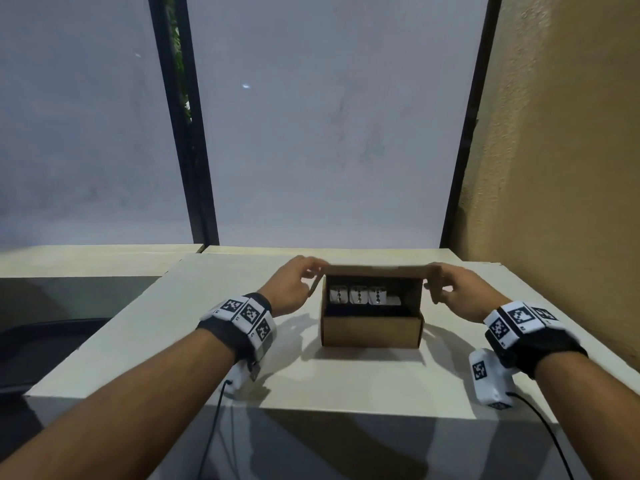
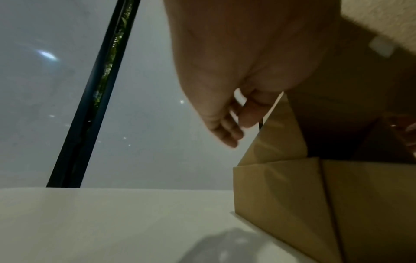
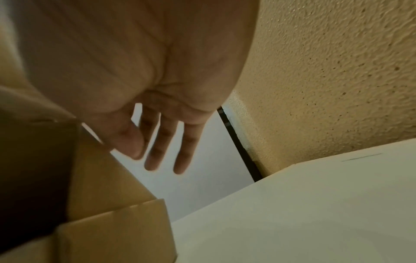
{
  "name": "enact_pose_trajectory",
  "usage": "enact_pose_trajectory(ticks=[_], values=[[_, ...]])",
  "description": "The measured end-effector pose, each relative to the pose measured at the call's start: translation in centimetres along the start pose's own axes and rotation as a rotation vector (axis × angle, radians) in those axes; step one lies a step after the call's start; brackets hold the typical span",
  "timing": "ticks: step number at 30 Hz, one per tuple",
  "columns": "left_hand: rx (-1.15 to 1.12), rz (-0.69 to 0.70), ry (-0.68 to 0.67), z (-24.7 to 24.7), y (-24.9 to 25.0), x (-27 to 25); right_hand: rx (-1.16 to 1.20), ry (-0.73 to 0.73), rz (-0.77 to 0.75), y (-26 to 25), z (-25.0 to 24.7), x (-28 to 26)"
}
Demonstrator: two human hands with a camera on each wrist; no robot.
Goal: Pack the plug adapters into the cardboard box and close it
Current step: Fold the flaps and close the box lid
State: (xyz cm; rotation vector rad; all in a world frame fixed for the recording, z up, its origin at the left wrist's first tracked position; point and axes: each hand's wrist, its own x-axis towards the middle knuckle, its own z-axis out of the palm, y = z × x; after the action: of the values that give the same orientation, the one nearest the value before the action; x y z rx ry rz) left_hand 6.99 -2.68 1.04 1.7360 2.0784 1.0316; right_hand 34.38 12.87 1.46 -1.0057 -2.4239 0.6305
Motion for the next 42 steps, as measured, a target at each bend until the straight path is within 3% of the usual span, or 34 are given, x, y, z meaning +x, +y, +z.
enact_pose_trajectory(ticks=[2,4,15,18,21,25,31,42], values=[[-0.088,0.036,0.026,-0.3,0.1,-0.3,0.005,0.049,-0.065,-0.2,-0.3,-0.5],[-0.061,0.055,-0.044,-0.3,0.2,-0.8,-0.062,-0.03,-0.077,-0.6,-0.1,-0.7],[0.213,-0.014,-0.226,1.4,1.2,-4.1,-0.334,-0.179,0.043,-0.5,2.6,-3.4],[0.208,-0.099,-0.198,0.9,2.2,-4.6,-0.21,-0.178,0.088,-1.1,1.5,-4.4],[0.0,-0.257,-0.059,1.4,1.5,-5.0,-0.032,-0.126,0.142,-1.6,1.5,-5.6],[-0.212,-0.396,-0.02,2.7,0.7,-5.2,-0.071,-0.169,0.193,-2.2,2.4,-5.8],[-0.335,-0.427,-0.004,3.3,1.2,-5.7,-0.065,-0.163,0.25,-2.7,3.3,-5.6],[-0.41,-0.48,-0.133,3.3,2.2,-5.8,0.514,-0.144,0.494,-2.9,4.1,-5.7]])
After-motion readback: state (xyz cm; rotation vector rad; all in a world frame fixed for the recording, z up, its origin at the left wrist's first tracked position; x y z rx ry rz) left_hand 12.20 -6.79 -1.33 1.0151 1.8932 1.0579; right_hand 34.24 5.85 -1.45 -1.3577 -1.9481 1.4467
